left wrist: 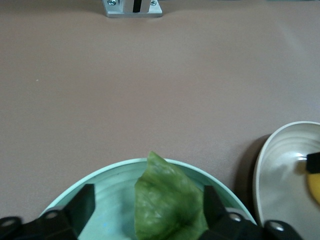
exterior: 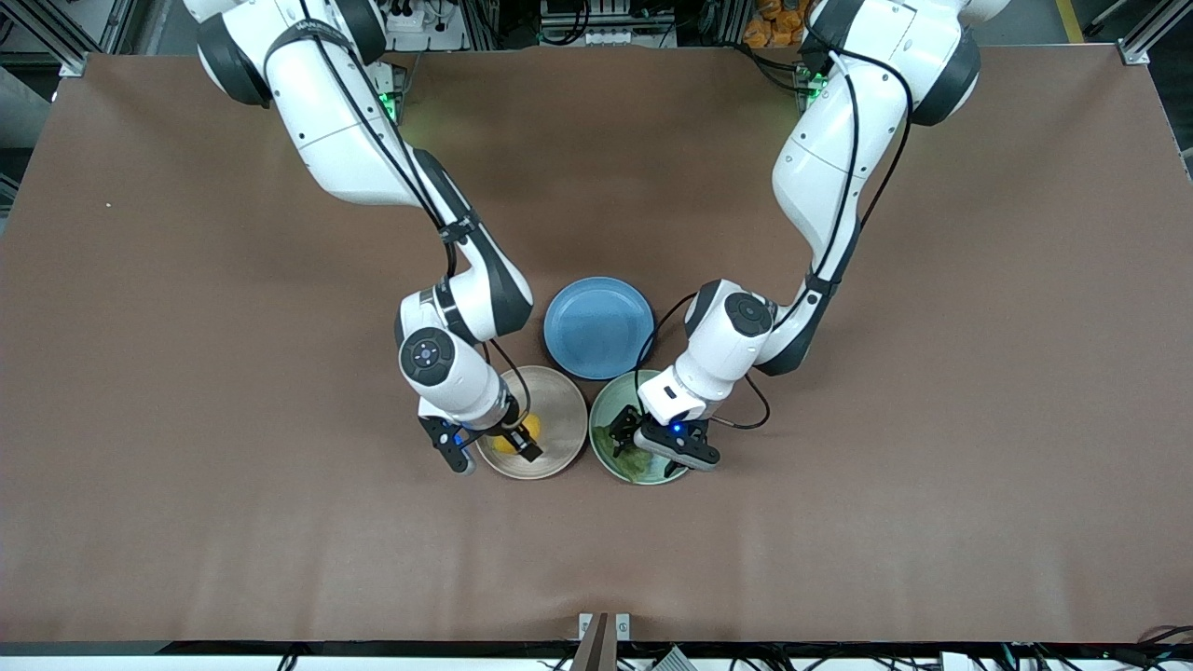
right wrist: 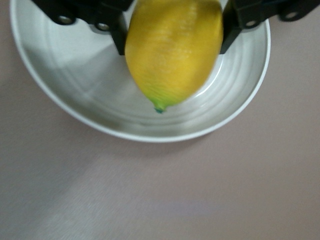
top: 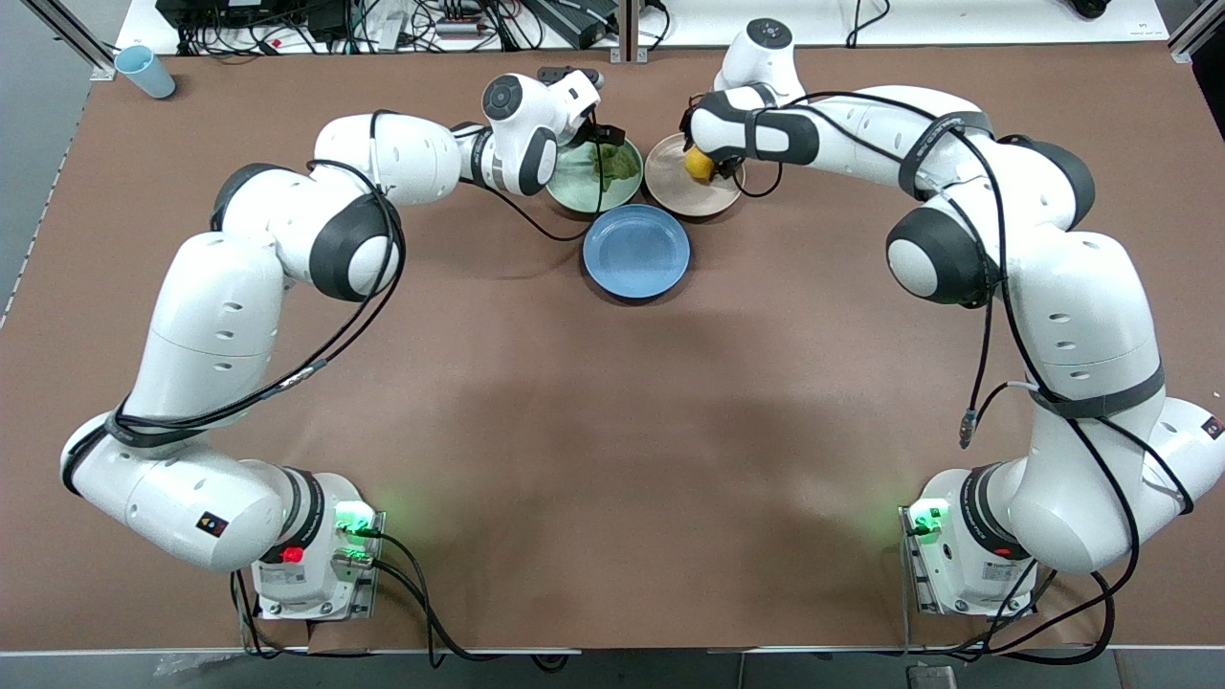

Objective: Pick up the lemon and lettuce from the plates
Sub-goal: 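Lower the right gripper onto the lemon while the left gripper lowers onto the lettuce, then close the right gripper on the lemon while the left gripper pinches the lettuce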

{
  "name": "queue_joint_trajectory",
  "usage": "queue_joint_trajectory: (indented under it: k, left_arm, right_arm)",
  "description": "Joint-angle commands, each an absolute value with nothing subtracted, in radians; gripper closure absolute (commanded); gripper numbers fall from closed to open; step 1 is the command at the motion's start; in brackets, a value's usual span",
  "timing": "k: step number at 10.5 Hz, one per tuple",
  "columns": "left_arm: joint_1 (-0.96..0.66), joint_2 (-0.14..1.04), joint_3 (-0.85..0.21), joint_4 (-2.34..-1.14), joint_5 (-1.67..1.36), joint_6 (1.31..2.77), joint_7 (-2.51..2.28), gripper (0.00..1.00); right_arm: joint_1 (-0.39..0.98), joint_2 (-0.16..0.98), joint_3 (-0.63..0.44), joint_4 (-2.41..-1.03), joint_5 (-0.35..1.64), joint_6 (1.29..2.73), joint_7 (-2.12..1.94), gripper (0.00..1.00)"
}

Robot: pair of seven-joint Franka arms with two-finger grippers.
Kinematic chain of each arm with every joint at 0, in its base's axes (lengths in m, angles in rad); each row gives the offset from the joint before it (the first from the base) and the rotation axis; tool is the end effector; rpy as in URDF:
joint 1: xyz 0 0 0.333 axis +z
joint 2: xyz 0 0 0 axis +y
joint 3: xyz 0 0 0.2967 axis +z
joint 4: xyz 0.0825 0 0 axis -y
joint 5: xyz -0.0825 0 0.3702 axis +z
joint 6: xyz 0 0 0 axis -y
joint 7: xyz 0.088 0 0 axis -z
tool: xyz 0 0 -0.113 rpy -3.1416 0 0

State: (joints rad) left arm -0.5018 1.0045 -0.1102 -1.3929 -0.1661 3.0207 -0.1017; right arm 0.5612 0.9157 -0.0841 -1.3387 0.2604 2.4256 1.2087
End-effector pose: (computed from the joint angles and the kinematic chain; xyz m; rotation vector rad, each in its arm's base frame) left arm 0.6275 -0.3982 0.1667 2.6690 -0.3636 0.7400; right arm 0.6419 0.3499 0.1838 -2.6524 1.2401 -0.0356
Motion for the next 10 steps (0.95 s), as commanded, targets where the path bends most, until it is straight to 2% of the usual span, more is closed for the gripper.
queue_joint_trajectory:
  k: [1, 3, 4, 5, 7, 10]
  left_arm:
    - [-0.520, 1.023, -0.100, -1.368, -0.193, 3.033, -0.109, 0.49]
    - [-0.519, 1.022, -0.100, -1.371, -0.193, 3.031, -0.106, 0.76]
    - [-0.518, 1.022, -0.100, -1.371, -0.193, 3.031, -0.106, 0.84]
    - [-0.518, 1.020, -0.100, -1.373, -0.193, 3.031, -0.107, 0.98]
    - [-0.517, 1.014, -0.100, -1.373, -0.193, 3.031, -0.104, 1.00]
    - [-0.517, 1.008, -0.100, -1.376, -0.187, 3.027, -0.103, 1.00]
  right_arm:
    - [0.580, 0.948, -0.092, -1.310, 0.273, 2.459, 1.226, 1.00]
    - [0.571, 0.945, -0.092, -1.310, 0.272, 2.450, 1.220, 1.00]
    - [0.563, 0.928, -0.094, -1.309, 0.275, 2.444, 1.212, 1.00]
    - [0.557, 0.911, -0.095, -1.308, 0.275, 2.435, 1.207, 1.00]
    - [0.551, 0.896, -0.113, -1.305, 0.272, 2.386, 1.198, 1.00]
    - [0.494, 0.841, -0.121, -1.298, 0.279, 2.232, 1.079, 1.00]
